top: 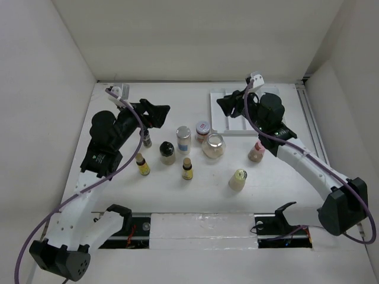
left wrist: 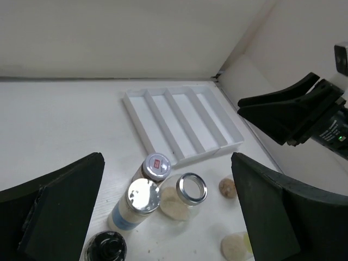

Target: Organize the condiment bottles

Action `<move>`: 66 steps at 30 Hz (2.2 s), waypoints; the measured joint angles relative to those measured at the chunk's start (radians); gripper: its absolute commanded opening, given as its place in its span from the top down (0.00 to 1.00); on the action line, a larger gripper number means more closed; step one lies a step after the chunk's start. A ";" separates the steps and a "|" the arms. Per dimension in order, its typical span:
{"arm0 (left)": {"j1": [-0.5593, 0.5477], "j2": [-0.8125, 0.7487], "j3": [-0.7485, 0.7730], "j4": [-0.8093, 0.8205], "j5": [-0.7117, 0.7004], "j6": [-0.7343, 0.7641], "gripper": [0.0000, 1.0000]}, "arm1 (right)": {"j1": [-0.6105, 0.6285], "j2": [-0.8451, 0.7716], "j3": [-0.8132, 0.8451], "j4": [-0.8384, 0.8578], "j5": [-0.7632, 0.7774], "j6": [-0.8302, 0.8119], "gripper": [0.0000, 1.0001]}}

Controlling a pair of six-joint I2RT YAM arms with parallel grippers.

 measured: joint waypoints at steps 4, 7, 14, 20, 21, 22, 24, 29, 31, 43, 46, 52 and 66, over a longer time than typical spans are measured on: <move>0.000 0.035 -0.002 -0.012 0.010 0.011 0.00 | 0.003 0.030 0.023 -0.021 -0.004 -0.009 0.99; 0.000 0.011 -0.027 0.004 0.012 0.018 0.00 | 0.009 0.031 0.035 -0.033 0.006 -0.010 1.00; 0.000 -0.037 -0.055 0.032 -0.002 0.026 0.80 | 0.073 0.054 0.096 -0.071 0.051 -0.031 1.00; 0.000 -0.056 -0.064 0.052 -0.015 0.030 0.45 | 0.169 0.101 0.113 -0.123 0.082 -0.064 0.37; 0.000 -0.059 -0.068 0.053 -0.014 0.027 0.87 | 0.179 0.118 0.118 -0.132 0.075 -0.071 0.20; 0.000 -0.059 -0.070 0.051 -0.012 0.022 0.93 | 0.187 0.136 0.122 -0.140 0.066 -0.071 0.16; 0.000 -0.056 -0.070 0.050 -0.014 0.027 0.81 | 0.198 0.176 0.130 -0.155 0.037 -0.084 0.09; 0.000 -0.052 -0.070 0.047 -0.027 0.019 0.78 | 0.230 0.244 0.140 -0.217 -0.013 -0.101 0.01; 0.000 -0.052 -0.070 0.047 -0.036 0.029 0.59 | 0.255 0.262 0.140 -0.230 -0.019 -0.106 0.01; 0.000 -0.048 -0.070 0.042 -0.051 0.025 0.26 | 0.325 0.374 0.167 -0.251 0.012 -0.135 0.01; 0.000 -0.047 -0.070 0.041 -0.050 0.024 0.26 | 0.323 0.431 0.194 -0.253 0.034 -0.136 0.03; 0.000 -0.047 -0.071 0.041 -0.048 0.021 0.26 | 0.323 0.496 0.208 -0.214 0.063 -0.127 0.44; 0.000 -0.044 -0.071 0.040 -0.046 0.014 0.26 | 0.206 0.314 0.251 -0.127 0.111 -0.098 0.56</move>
